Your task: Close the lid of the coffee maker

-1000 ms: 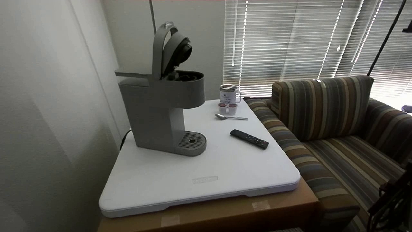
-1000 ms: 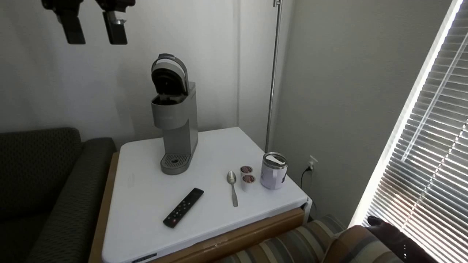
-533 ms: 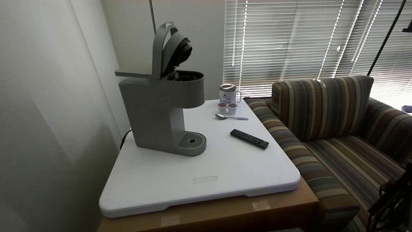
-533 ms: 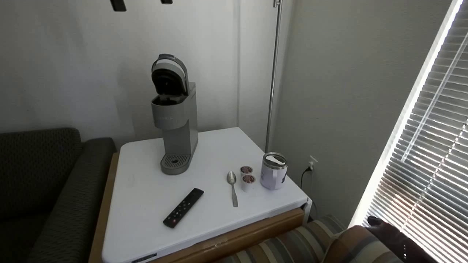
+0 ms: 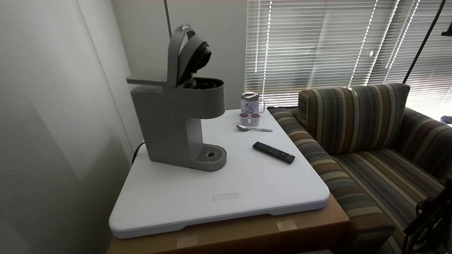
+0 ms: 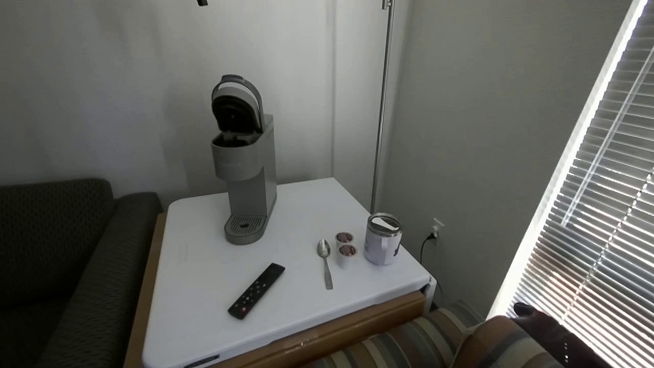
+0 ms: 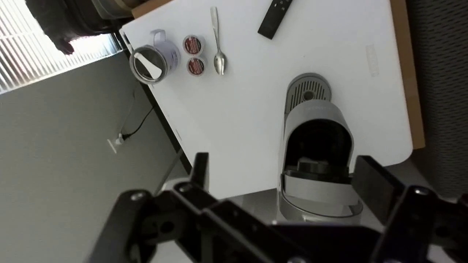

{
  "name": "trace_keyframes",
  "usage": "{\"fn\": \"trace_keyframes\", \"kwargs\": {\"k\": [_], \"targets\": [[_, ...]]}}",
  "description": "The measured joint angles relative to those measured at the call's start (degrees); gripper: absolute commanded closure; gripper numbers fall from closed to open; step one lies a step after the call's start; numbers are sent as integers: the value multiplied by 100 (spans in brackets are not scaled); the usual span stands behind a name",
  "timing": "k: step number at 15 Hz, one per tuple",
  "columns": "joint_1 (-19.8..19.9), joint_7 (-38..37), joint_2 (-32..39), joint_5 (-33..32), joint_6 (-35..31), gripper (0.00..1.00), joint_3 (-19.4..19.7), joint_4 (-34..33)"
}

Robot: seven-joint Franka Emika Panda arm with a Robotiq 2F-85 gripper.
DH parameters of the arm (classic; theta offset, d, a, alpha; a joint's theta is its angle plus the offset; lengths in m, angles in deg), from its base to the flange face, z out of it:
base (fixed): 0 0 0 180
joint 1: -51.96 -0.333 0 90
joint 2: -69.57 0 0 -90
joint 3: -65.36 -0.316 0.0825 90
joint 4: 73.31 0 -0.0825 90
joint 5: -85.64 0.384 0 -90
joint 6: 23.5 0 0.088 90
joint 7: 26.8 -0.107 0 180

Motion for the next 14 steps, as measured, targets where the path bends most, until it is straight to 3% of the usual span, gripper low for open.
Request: {"fn": "trace_keyframes", "kwargs": {"k": [9,14], "targets": [[-8,11,321,-1,-272,0,-45,-356],[-85,89,795,-25,-332,0,-161,-1115]]}}
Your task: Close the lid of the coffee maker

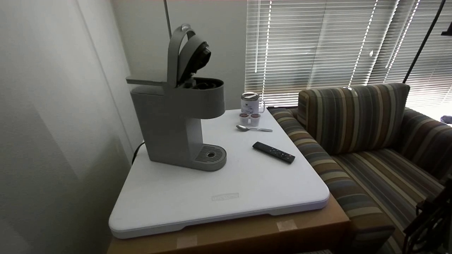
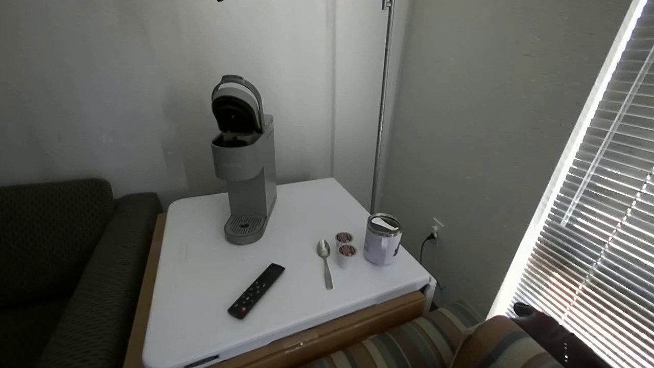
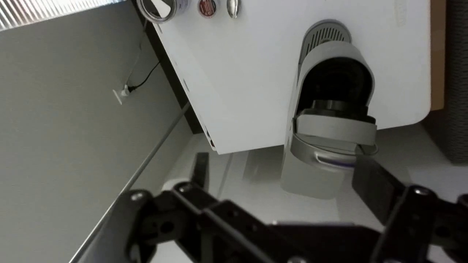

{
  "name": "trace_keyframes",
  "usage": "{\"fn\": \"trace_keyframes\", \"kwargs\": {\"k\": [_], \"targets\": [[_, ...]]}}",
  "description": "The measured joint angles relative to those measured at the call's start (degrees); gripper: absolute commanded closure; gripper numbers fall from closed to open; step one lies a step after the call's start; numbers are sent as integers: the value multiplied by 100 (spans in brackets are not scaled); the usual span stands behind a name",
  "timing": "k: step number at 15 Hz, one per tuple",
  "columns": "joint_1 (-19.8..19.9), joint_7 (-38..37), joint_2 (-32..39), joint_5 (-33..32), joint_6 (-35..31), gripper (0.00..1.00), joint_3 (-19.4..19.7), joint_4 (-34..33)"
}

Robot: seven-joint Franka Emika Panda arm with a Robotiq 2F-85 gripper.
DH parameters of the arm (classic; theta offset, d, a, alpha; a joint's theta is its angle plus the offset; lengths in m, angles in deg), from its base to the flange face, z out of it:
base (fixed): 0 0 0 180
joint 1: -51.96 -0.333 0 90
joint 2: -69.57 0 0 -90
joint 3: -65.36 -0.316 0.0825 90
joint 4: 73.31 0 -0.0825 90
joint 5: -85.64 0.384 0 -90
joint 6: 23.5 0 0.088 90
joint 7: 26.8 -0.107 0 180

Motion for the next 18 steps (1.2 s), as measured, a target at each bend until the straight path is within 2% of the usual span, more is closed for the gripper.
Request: {"fn": "trace_keyframes", "kwargs": {"k": [8,14,16,18], "targets": [[-256,193,1436,5,12,0,-231,-1724],[-423,388,2392,15,43,0,-330,-2782],[-473,420,2601,15,77,26,-354,-3051],[-523,446,2779,17,122,40,-383,-3270]]}}
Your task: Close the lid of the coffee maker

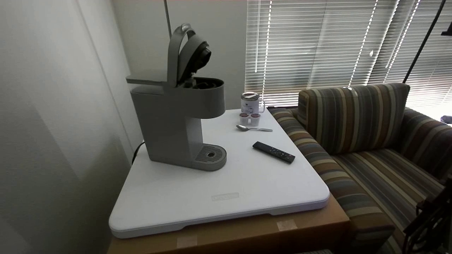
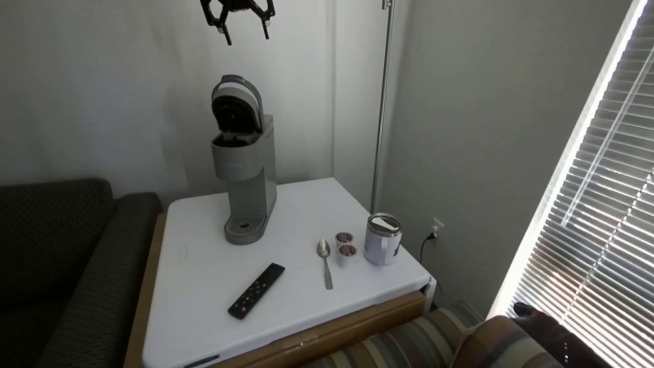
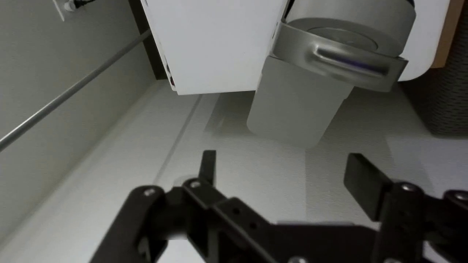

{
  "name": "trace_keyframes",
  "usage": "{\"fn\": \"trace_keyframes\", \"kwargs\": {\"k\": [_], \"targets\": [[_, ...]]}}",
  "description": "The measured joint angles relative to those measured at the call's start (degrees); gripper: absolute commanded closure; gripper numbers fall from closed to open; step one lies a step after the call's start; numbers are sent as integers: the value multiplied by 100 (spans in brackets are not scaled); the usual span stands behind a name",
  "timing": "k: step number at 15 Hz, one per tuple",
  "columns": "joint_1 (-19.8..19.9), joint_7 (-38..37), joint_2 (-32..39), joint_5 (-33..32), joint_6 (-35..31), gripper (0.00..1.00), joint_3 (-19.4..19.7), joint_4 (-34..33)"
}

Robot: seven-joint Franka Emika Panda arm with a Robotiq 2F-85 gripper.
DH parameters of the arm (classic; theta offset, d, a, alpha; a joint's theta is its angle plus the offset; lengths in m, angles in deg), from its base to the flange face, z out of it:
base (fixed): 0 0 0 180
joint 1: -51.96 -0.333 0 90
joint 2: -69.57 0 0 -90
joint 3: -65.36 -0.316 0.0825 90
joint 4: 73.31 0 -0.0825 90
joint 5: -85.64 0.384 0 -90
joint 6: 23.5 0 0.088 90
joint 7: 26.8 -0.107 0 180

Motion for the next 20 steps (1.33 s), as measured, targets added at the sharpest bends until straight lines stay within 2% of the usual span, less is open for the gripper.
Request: {"fn": "trace_keyframes", "kwargs": {"k": [7,9,20], "targets": [[-142,71,396,5,276,89,-51,-429],[-152,77,460,9,349,100,-51,-501],[-150,87,586,32,1173,100,-52,-616]]}}
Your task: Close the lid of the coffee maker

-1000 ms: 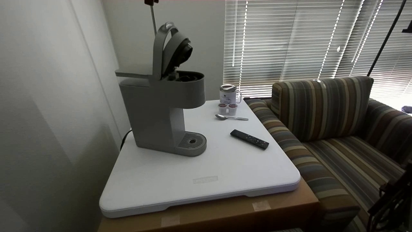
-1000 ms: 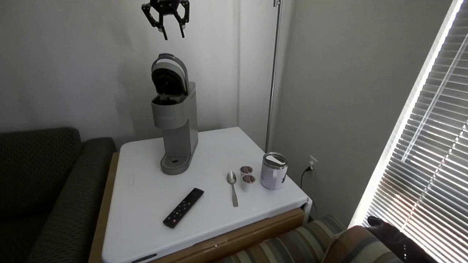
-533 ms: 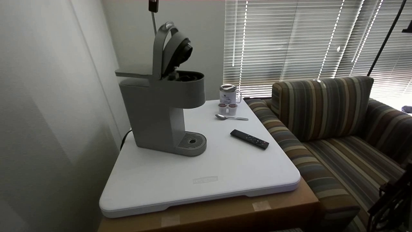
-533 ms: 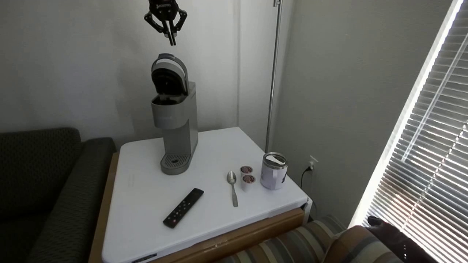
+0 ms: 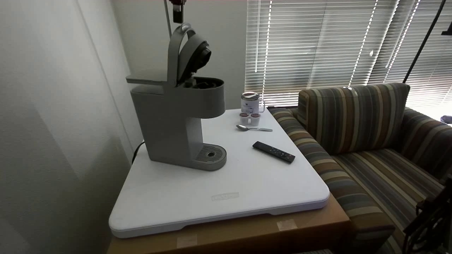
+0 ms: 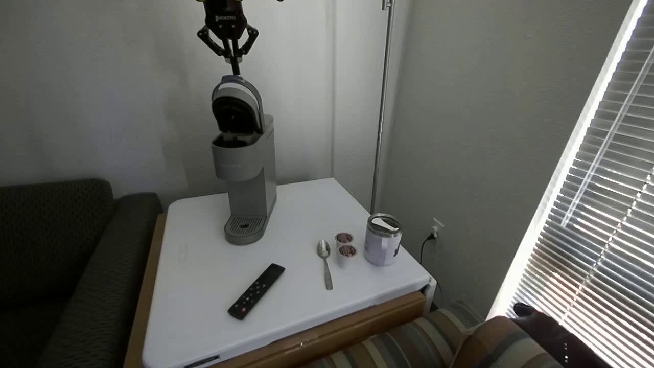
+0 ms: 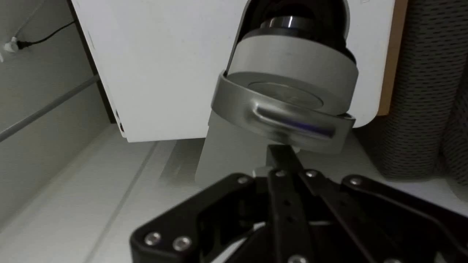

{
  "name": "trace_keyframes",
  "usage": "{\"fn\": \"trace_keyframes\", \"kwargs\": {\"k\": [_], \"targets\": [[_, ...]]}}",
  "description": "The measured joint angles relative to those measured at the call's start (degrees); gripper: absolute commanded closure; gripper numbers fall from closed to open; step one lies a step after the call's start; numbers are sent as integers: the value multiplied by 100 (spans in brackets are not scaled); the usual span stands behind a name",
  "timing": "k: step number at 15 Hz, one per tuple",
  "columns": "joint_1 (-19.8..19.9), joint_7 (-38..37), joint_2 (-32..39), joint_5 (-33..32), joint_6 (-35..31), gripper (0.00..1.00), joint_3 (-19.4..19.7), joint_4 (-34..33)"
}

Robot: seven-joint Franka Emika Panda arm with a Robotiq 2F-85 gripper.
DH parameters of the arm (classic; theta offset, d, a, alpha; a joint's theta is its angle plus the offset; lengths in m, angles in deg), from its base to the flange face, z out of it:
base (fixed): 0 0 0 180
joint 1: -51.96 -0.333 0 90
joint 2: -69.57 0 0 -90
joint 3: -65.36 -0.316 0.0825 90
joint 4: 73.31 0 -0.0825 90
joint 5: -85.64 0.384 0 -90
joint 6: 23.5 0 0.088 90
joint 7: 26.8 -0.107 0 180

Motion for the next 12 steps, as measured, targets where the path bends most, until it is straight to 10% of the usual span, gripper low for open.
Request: {"fn": "trace_keyframes", "kwargs": {"k": [12], "targets": [[-1,47,21,-1,855,100,-1,-109]]}}
